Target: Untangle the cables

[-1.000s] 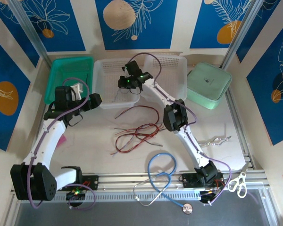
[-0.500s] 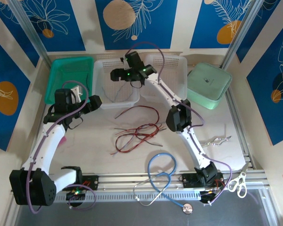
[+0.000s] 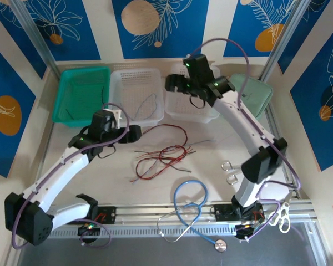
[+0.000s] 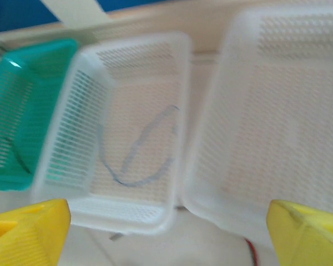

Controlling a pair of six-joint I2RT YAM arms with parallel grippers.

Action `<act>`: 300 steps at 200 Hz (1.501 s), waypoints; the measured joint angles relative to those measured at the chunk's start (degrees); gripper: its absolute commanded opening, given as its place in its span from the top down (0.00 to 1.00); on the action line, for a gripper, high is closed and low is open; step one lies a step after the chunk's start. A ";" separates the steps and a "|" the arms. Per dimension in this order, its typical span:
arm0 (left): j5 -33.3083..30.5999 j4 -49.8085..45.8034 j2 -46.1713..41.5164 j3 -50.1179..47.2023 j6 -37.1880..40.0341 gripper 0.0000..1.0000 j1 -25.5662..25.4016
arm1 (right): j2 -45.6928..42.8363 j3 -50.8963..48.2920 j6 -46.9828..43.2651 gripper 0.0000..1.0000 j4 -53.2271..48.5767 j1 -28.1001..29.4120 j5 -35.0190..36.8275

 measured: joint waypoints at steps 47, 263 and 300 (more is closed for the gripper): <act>-3.91 1.31 4.39 -2.19 -0.11 0.05 -5.55 | -17.46 -31.06 4.00 0.17 2.95 -2.05 -0.81; -5.66 2.36 6.58 -2.23 -0.31 0.05 -7.10 | 2.51 -46.14 21.97 0.68 21.97 1.18 -0.55; -6.43 2.34 6.58 -2.25 -0.31 0.05 -7.10 | 5.03 -44.92 21.53 0.78 22.69 1.29 -0.35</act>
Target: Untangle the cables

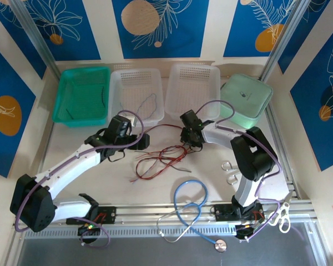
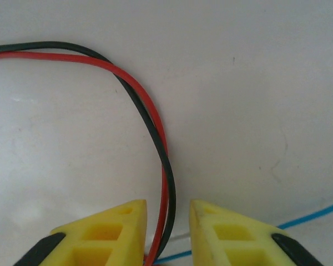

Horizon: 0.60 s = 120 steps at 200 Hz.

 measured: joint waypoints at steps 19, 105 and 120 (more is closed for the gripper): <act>-0.22 0.02 0.00 0.00 0.00 0.05 0.00 | 0.83 0.44 -0.11 0.81 0.39 0.00 0.00; -0.46 0.02 -1.03 -0.09 -1.14 0.07 0.00 | -0.55 0.46 -1.22 1.00 0.42 0.11 -0.20; 0.13 0.09 -1.03 -0.09 -2.54 0.07 0.00 | -3.58 -0.15 -1.57 1.00 0.48 0.33 -0.33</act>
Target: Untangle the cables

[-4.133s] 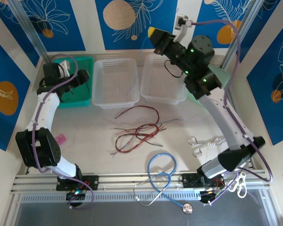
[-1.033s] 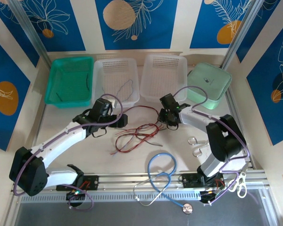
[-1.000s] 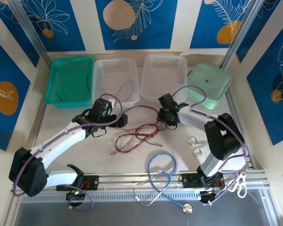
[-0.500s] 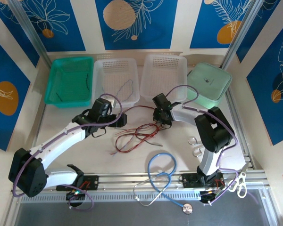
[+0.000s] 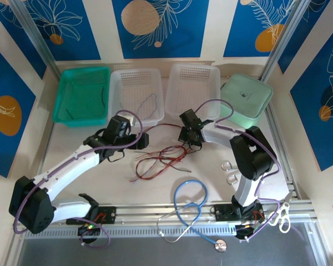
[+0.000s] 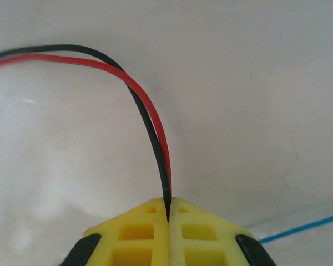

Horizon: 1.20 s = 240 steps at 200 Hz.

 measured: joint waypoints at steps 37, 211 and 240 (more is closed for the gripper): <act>4.70 3.37 0.07 0.02 -5.75 0.04 0.00 | -10.32 -2.62 -1.07 1.00 0.37 1.29 -0.11; 21.38 29.75 25.51 20.46 -29.42 0.06 -5.14 | -34.84 -12.76 -6.36 1.00 12.85 5.07 -6.62; 21.53 31.10 27.10 23.58 -29.90 0.30 -5.14 | -36.81 -14.34 -6.69 1.00 14.97 5.14 -7.98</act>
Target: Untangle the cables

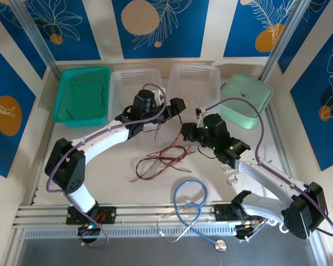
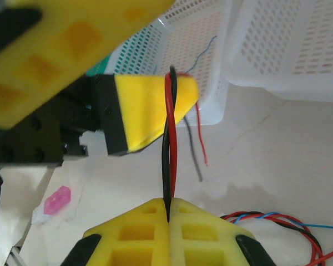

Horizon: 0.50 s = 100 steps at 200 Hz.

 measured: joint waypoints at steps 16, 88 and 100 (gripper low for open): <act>0.55 1.90 1.55 1.51 0.00 0.51 0.00 | -0.79 -0.50 0.00 1.00 0.31 0.02 -0.50; 3.85 6.80 4.50 4.11 -2.36 1.00 -0.39 | -8.59 -0.68 -0.07 0.59 -2.99 0.63 -0.59; 3.87 6.21 4.37 4.83 -0.96 1.00 -0.37 | -10.47 -0.66 -0.59 0.47 -4.42 0.44 -0.55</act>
